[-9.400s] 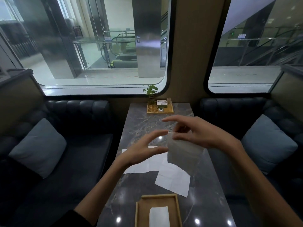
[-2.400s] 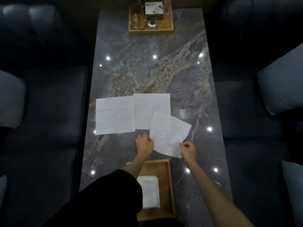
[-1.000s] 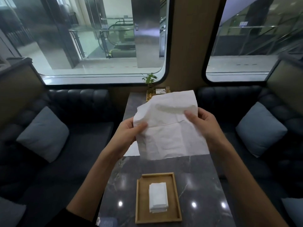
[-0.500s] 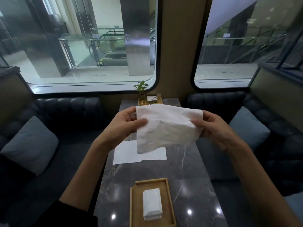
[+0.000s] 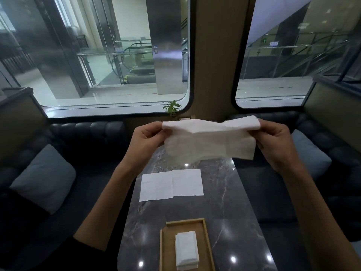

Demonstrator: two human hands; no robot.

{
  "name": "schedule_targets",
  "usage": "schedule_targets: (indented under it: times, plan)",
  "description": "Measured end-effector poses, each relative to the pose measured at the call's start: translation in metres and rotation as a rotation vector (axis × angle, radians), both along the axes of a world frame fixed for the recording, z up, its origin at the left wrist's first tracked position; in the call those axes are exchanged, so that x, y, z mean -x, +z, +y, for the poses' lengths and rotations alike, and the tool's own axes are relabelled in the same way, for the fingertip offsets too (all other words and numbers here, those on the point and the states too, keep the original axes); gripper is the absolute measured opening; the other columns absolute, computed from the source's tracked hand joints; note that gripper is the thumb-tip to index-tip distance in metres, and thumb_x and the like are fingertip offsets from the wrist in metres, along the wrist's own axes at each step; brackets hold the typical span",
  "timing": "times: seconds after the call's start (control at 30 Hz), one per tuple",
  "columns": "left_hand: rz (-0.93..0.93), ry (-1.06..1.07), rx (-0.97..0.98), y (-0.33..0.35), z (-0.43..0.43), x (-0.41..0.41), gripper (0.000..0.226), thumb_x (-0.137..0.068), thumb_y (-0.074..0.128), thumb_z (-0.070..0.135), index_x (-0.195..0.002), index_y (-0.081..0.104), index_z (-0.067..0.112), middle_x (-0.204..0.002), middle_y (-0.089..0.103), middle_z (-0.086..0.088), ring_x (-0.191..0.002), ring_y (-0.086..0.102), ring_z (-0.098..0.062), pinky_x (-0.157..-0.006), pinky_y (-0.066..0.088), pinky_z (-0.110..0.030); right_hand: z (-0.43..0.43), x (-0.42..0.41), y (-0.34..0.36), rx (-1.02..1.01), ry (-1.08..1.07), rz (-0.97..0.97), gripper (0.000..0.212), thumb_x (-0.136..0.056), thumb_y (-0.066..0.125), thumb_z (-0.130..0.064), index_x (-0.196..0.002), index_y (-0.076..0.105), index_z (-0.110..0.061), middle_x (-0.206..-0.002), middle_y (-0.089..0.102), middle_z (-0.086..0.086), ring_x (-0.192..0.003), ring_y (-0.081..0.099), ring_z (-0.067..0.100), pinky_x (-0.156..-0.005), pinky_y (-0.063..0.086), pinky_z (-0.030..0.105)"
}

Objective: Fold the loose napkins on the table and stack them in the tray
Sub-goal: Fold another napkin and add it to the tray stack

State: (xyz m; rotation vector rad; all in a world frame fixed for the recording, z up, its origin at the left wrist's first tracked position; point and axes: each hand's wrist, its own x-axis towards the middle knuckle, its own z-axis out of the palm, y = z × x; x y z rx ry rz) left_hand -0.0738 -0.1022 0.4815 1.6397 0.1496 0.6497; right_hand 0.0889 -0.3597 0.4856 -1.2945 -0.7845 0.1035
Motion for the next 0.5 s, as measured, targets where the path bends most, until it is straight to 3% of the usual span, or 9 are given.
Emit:
schedule_targets:
  times: [0.07,0.17,0.3,0.4,0.5]
  plan:
    - [-0.047,0.017,-0.007,-0.001,0.001,-0.002,0.022,-0.096,0.058,0.004,-0.112,0.073,0.004,-0.105,0.075,-0.016,-0.101,0.070,-0.032,-0.092,0.057,-0.044,0.000,-0.003,0.000,-0.039,0.009,-0.101,0.024,-0.083,0.067,-0.005,-0.091,0.081,-0.023,-0.100,0.078,-0.007,-0.100,0.071,0.014,-0.085,0.054,0.025]
    - [-0.112,0.007,-0.024,-0.001,0.006,-0.005,0.025,-0.095,0.056,-0.005,-0.105,0.076,0.005,-0.106,0.074,-0.009,-0.102,0.069,-0.025,-0.089,0.056,-0.040,0.004,-0.008,0.000,-0.058,-0.004,-0.169,0.052,-0.087,0.054,0.018,-0.087,0.081,-0.027,-0.098,0.077,-0.011,-0.098,0.071,0.010,-0.085,0.054,0.023]
    - [-0.159,0.031,-0.266,0.003,0.015,-0.006,0.034,-0.088,0.050,-0.018,-0.097,0.076,0.001,-0.118,0.066,-0.013,-0.112,0.063,-0.021,-0.090,0.055,-0.034,0.010,-0.018,-0.004,-0.021,-0.047,-0.109,0.056,-0.087,0.053,0.018,-0.065,0.078,-0.027,-0.091,0.076,-0.009,-0.090,0.068,0.010,-0.079,0.053,0.021]
    - [-0.160,0.058,-0.412,0.006,0.017,-0.011,0.040,-0.085,0.050,-0.022,-0.090,0.078,0.006,-0.119,0.066,-0.011,-0.117,0.061,-0.018,-0.094,0.052,-0.031,0.017,-0.024,-0.010,0.024,-0.072,-0.102,0.051,-0.089,0.057,0.013,-0.069,0.079,-0.028,-0.096,0.072,-0.002,-0.098,0.066,0.016,-0.086,0.055,0.026]
    - [-0.152,0.092,-0.429,0.007,0.020,-0.019,0.042,-0.086,0.046,-0.021,-0.094,0.076,0.008,-0.118,0.068,-0.009,-0.117,0.062,-0.016,-0.099,0.050,-0.031,0.026,-0.029,-0.014,0.034,-0.071,-0.093,0.045,-0.092,0.055,0.008,-0.077,0.080,-0.027,-0.097,0.072,-0.002,-0.099,0.067,0.019,-0.090,0.056,0.031]
